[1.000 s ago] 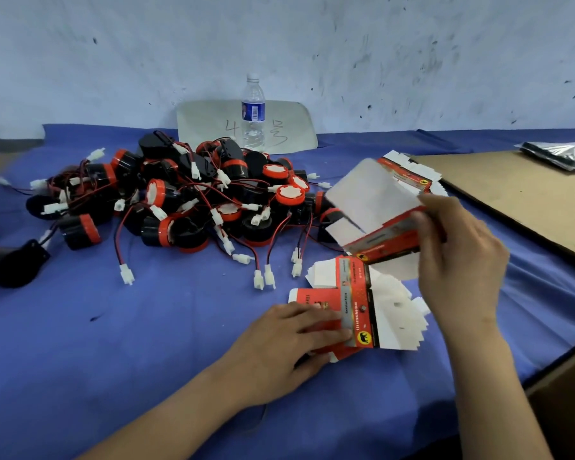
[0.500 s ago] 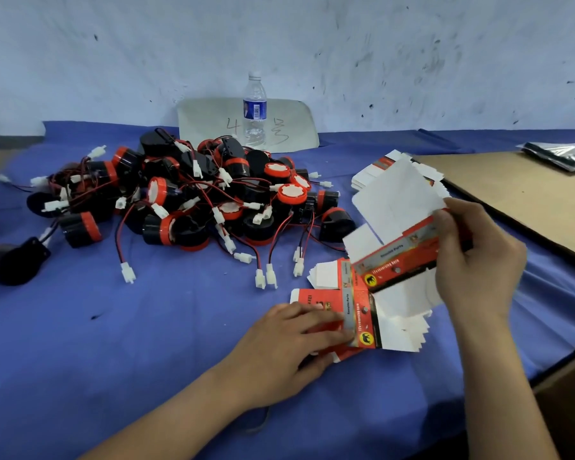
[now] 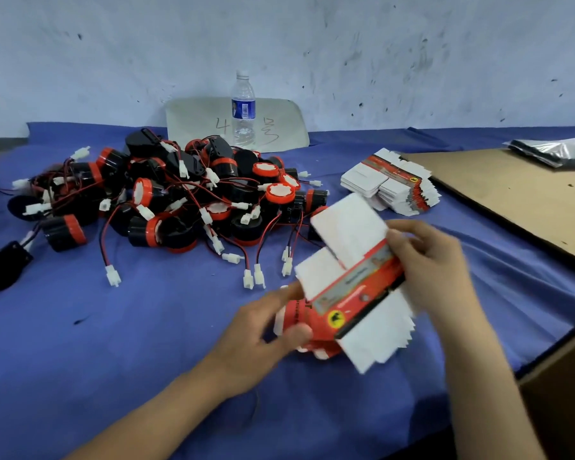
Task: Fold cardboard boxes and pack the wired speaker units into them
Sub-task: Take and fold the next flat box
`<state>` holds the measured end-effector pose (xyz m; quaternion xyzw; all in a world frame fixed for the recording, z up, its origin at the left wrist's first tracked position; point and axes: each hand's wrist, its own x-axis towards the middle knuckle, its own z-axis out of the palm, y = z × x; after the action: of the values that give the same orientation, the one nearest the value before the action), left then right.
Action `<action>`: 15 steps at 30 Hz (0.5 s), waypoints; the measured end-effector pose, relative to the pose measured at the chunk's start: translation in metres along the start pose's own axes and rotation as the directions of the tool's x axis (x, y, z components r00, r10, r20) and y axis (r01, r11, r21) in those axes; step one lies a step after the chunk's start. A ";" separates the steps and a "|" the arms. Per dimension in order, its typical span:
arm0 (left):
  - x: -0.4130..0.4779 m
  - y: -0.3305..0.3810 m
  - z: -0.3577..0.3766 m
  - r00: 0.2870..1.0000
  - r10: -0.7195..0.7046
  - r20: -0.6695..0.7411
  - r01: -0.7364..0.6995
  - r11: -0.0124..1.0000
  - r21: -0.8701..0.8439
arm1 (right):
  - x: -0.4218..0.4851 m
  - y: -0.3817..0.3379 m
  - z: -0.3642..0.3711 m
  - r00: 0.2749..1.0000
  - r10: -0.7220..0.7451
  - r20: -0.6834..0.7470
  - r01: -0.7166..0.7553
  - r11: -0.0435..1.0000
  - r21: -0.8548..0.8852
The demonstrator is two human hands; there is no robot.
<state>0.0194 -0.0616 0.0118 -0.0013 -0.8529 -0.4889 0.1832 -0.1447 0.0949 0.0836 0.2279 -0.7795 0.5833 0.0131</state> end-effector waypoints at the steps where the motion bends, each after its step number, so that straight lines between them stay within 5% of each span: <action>1: 0.000 0.001 -0.003 0.997 -0.038 -0.062 0.029 0.989 -0.144 | -0.002 0.000 0.012 1.000 -0.007 0.015 0.007 1.000 -0.006; 5: 0.000 0.000 -0.003 0.935 -0.257 -0.244 0.208 0.955 -0.211 | -0.020 -0.007 0.051 0.990 -0.015 0.140 0.018 1.000 -0.017; 9: -0.002 -0.001 -0.001 0.942 -0.146 -0.303 0.094 0.979 -0.180 | -0.035 -0.015 0.070 0.982 -0.052 0.183 0.094 0.968 -0.232; 15: -0.004 0.007 -0.003 0.932 0.005 -0.361 -0.115 0.953 -0.282 | -0.041 -0.028 0.061 0.928 -0.151 0.340 0.188 0.979 -0.079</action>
<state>0.0251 -0.0597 0.0178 0.0335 -0.7215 -0.5980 0.3474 -0.0825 0.0473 0.0776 0.3884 -0.7789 0.4893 -0.0553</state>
